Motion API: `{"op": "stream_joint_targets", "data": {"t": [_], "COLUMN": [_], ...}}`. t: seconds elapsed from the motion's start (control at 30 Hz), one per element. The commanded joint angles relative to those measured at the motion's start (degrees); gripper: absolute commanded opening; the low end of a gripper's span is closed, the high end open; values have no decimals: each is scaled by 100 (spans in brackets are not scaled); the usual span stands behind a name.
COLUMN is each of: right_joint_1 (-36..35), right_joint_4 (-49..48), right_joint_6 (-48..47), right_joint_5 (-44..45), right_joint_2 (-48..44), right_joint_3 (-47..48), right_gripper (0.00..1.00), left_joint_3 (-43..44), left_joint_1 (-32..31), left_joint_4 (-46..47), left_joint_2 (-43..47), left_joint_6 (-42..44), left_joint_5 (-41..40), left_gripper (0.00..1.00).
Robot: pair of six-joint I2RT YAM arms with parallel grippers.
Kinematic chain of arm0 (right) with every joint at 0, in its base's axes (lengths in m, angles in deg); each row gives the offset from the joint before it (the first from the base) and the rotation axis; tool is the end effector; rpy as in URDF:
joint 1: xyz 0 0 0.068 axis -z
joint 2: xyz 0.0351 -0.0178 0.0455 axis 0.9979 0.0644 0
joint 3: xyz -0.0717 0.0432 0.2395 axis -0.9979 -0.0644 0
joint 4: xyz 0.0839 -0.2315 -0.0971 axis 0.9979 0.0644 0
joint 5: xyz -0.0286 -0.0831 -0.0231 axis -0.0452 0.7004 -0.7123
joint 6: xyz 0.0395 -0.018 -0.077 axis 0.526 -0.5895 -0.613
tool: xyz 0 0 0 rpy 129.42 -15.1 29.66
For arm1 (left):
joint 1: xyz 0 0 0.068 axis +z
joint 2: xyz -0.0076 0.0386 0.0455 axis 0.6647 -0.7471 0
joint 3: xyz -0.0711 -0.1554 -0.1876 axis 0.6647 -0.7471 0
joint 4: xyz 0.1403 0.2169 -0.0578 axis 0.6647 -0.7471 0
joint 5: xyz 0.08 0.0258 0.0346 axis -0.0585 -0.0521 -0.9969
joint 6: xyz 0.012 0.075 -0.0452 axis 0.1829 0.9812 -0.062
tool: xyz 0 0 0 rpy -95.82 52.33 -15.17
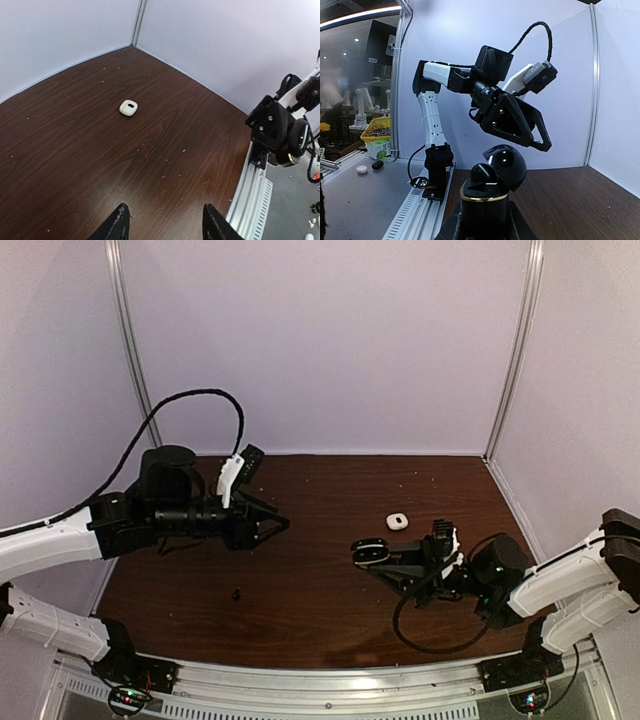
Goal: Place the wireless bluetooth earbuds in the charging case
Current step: Open the charging case.
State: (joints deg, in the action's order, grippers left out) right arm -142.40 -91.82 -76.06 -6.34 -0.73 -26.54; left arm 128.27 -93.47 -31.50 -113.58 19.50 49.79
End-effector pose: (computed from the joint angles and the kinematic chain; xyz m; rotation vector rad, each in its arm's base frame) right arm 0.1118 0.2481 0.2124 -1.0526 0.9021 1.3119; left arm 0.1766 -0.2512 0.2844 0.7002 1.9603 -1.0172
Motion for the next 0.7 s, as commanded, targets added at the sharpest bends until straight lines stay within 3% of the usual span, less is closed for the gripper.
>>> {"op": "stream_joint_targets", "data": {"t": [0.0, 0.2, 0.67], "right_joint_1": [29, 26, -73], "right_joint_4": [42, 47, 393], "right_joint_6": [-68, 42, -61], "right_joint_5": [14, -14, -64], "right_joint_2": [-66, 57, 30], "right_joint_3": [40, 155, 323], "right_gripper": [0, 0, 0], "left_joint_3": [229, 1056, 1678], "left_joint_1": [-559, -1258, -1361], "left_joint_4": [667, 619, 741], "left_joint_2": [-157, -1018, -1602], "left_joint_6": [188, 786, 918], "left_joint_5": [797, 1212, 1287], "left_gripper": [52, 62, 59]}}
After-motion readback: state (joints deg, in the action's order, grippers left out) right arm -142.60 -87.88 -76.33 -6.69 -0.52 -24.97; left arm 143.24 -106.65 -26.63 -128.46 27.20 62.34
